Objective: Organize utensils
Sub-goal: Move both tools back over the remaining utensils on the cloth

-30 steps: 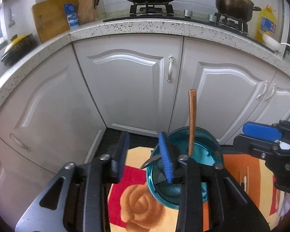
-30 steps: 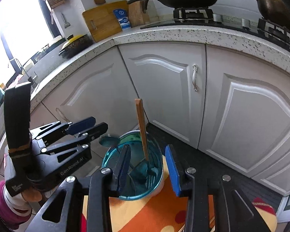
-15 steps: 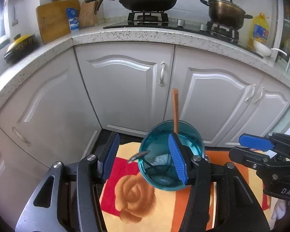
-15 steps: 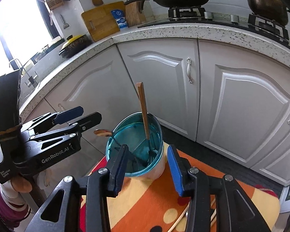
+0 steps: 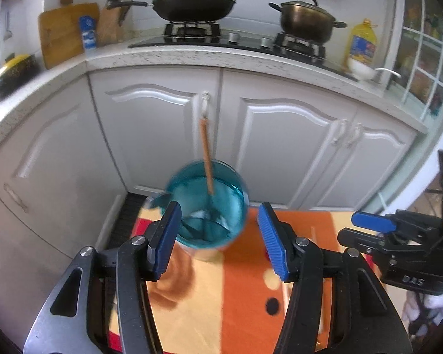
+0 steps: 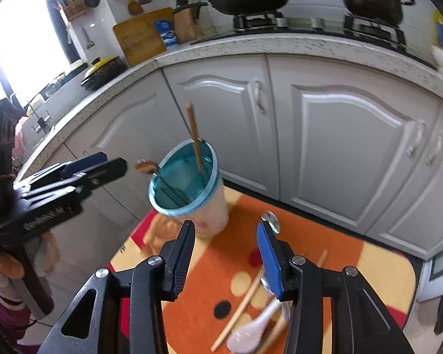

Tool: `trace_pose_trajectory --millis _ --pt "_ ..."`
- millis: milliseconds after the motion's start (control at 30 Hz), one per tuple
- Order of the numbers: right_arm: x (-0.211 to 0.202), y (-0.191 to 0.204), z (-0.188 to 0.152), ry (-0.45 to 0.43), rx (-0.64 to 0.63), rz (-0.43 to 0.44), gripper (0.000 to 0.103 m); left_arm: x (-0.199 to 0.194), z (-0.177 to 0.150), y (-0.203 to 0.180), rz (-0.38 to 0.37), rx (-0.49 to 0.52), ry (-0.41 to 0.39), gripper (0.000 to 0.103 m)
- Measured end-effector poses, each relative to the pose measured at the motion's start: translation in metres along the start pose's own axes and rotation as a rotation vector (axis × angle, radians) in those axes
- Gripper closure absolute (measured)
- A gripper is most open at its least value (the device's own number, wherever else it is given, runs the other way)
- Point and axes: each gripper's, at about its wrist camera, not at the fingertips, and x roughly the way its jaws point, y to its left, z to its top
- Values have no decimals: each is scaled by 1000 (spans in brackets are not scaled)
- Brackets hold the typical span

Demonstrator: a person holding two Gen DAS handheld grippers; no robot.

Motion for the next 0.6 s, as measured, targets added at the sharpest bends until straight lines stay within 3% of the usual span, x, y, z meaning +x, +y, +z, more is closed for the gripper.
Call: trace_pose_trajectory --millis 200,600 --pt "-7 -39 -45 52 71 -55 57 1 -19 -17 -93 -29 54 41" --pt "32 -87 -104 163 185 -62 57 55 -78 -46 -184 -33 248 40"
